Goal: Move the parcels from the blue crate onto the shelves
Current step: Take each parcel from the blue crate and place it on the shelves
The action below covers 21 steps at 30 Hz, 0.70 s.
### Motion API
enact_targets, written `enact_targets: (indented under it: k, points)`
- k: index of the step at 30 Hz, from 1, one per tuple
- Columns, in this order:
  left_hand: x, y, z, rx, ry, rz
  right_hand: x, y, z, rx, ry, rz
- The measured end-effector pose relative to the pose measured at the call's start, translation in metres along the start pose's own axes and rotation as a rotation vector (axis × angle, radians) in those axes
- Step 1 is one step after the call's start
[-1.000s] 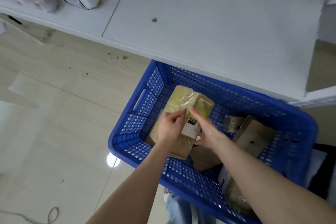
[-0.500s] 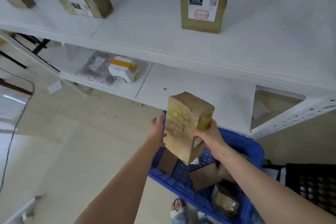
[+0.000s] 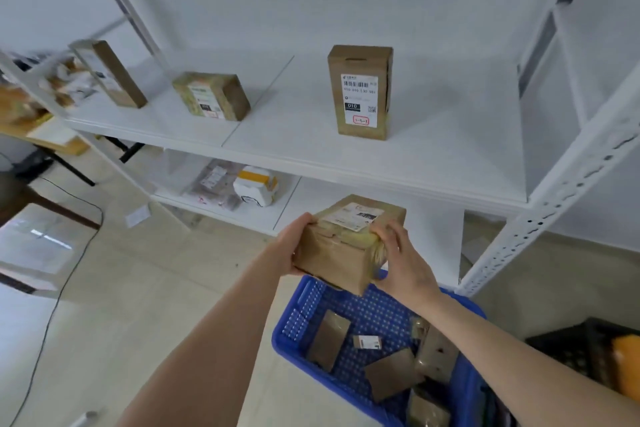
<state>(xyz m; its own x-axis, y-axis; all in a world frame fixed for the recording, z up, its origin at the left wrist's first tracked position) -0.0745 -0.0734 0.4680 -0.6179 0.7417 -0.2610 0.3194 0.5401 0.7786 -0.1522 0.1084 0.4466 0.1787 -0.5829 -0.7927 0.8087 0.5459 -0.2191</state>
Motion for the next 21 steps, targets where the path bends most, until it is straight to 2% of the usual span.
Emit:
enact_targets:
  k: [1,3,6,8,9,11,12,13,14,15,17,19,21]
  points:
    - [-0.001,0.002,0.0,0.035,0.001,-0.007,-0.001,0.001,-0.007,0.079,0.008,0.024]
    - [-0.007,0.007,-0.003,0.115,0.005,-0.012,-0.002,0.006,-0.025,0.382,-0.108,0.062]
    - [-0.016,0.008,-0.006,0.178,0.026,0.029,0.007,0.024,-0.032,1.044,-0.673,0.14]
    - [-0.021,0.011,-0.01,0.217,0.017,0.065,0.011,0.027,-0.022,1.183,-0.844,0.146]
    - [-0.024,0.012,-0.012,0.234,0.004,0.07,0.009,0.025,-0.019,1.179,-0.871,0.076]
    - [-0.036,0.013,-0.023,0.298,-0.069,0.057,-0.009,0.017,-0.021,1.101,-0.812,-0.181]
    - [-0.042,0.014,-0.031,0.358,-0.149,0.056,-0.02,0.012,-0.02,1.023,-0.74,-0.273]
    - [-0.047,0.018,-0.041,0.435,-0.267,0.078,-0.032,0.005,-0.014,0.908,-0.635,-0.295]
    - [-0.049,0.023,-0.05,0.522,-0.413,0.12,-0.04,-0.005,-0.003,0.751,-0.506,-0.242]
    - [-0.047,0.03,-0.058,0.597,-0.575,0.174,-0.041,-0.016,0.014,0.578,-0.368,-0.114]
    - [-0.036,0.047,-0.065,0.687,-0.878,0.263,-0.029,-0.027,0.05,0.338,-0.159,0.217]
    - [-0.023,0.065,-0.071,0.721,-1.029,0.319,-0.015,-0.03,0.074,0.309,-0.136,0.496]
    - [-0.018,0.078,-0.078,0.715,-1.077,0.339,-0.009,-0.028,0.088,0.365,-0.224,0.68]
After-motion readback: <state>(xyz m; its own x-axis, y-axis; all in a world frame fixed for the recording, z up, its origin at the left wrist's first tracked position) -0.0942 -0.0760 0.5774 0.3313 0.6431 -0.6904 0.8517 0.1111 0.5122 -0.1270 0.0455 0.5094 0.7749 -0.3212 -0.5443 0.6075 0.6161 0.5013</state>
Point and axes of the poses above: each hand's wrist, its own y-axis away from the middle knuckle, its own x-axis out of the palm, z = x × y, the point moved 7 cm from there along -y, towards the middle knuckle, and after that the axes turned 12 degrees about -z, right-handed, at the moved point
